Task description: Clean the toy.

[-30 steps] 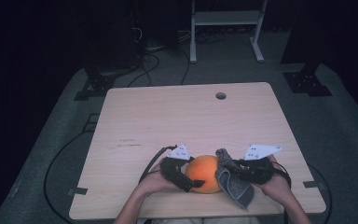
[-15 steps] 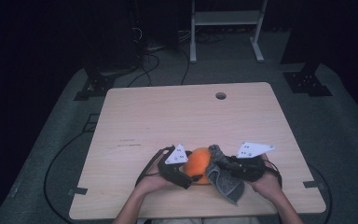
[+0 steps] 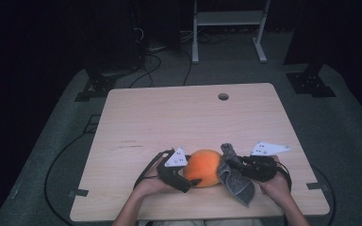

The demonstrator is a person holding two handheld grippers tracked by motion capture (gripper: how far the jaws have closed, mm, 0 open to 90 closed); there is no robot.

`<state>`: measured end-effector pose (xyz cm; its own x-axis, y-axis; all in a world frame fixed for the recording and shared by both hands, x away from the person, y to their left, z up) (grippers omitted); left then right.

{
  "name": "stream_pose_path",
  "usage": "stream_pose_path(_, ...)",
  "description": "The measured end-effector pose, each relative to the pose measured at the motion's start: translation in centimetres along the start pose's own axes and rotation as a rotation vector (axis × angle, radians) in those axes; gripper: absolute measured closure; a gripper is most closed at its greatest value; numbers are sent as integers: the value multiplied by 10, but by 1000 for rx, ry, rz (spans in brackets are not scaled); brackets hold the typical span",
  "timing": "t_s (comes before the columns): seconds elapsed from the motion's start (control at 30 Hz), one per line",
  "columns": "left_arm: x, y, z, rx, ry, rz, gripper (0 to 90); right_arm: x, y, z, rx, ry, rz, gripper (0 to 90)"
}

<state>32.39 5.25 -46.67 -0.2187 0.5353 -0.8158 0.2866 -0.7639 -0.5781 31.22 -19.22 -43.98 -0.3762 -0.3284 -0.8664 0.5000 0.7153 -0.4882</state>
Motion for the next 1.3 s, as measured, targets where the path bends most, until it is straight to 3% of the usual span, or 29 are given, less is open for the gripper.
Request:
stream_pose_path(0.07, 1, -1, 1, -1, 8, 1, 114, 3, 6, -1, 19, -19, -37, 721)
stream_pose_path(0.17, 0, -1, 1, 2, 3, 4, 113, 12, 10, 8, 6, 25, -68, 721)
stream_pose_path(0.27, -2, 0, 2, -6, 10, 14, 114, 21, 9, 18, 48, 18, -139, 726)
stream_pose_path(0.33, -4, 1, 3, -7, 14, 23, 115, 19, 4, 18, 38, 19, -126, 728)
stream_pose_path(0.37, -6, 1, 3, -9, 9, 27, 116, 14, 1, 16, 31, 15, -102, 727)
stream_pose_path(0.47, -9, 2, 8, -3, 43, 33, 125, -2, -5, 3, -8, -22, -17, 723)
stream_pose_path(0.53, -10, 1, 11, 7, 55, 27, 118, -4, -2, -2, -28, -31, -14, 723)
stream_pose_path(0.57, -11, -1, 10, 23, 43, 26, 104, -1, 1, -2, -15, -41, -36, 724)
stream_pose_path(0.63, -12, -5, 6, 55, -19, 59, 88, 6, 6, -1, -18, -36, -62, 724)
stream_pose_path(0.7, -12, -7, 0, 57, -85, 74, 78, 10, 5, 1, -25, -17, -61, 723)
stream_pose_path(0.83, -7, 1, -4, 71, -147, 59, 99, 18, 5, 12, -8, -3, -105, 723)
stream_pose_path(0.93, -7, -2, -2, 66, -118, 72, 157, 25, 3, 23, 36, 16, -148, 727)
stream_pose_path(1.0, -9, -4, 1, 54, -74, 79, 201, 19, -5, 21, 28, 13, -114, 726)
stream_pose_path(1.13, -18, 0, 15, 43, 33, 72, 224, -12, -19, -5, -43, -73, -9, 726)
stream_pose_path(1.2, -21, 1, 20, 42, 76, 69, 211, -19, -15, -17, -56, -114, -6, 724)
stream_pose_path(1.23, -21, 1, 21, 40, 79, 65, 190, -19, -11, -20, -51, -130, -24, 723)
stream_pose_path(1.3, -21, -1, 16, 42, 43, 55, 117, -13, -2, -20, -22, -153, -62, 721)
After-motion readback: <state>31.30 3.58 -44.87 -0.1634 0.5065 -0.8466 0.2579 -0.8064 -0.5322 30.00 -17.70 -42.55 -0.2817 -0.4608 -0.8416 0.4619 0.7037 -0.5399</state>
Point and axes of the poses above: each handheld gripper's, and its own axes: y roughly forward along the jaws, x roughly out of its underside, z roughly to its right, the point moved 4 cm from there along y, roughly forward along the jaws, and after that the axes turned 3 degrees about -y, right-handed, at the moved point
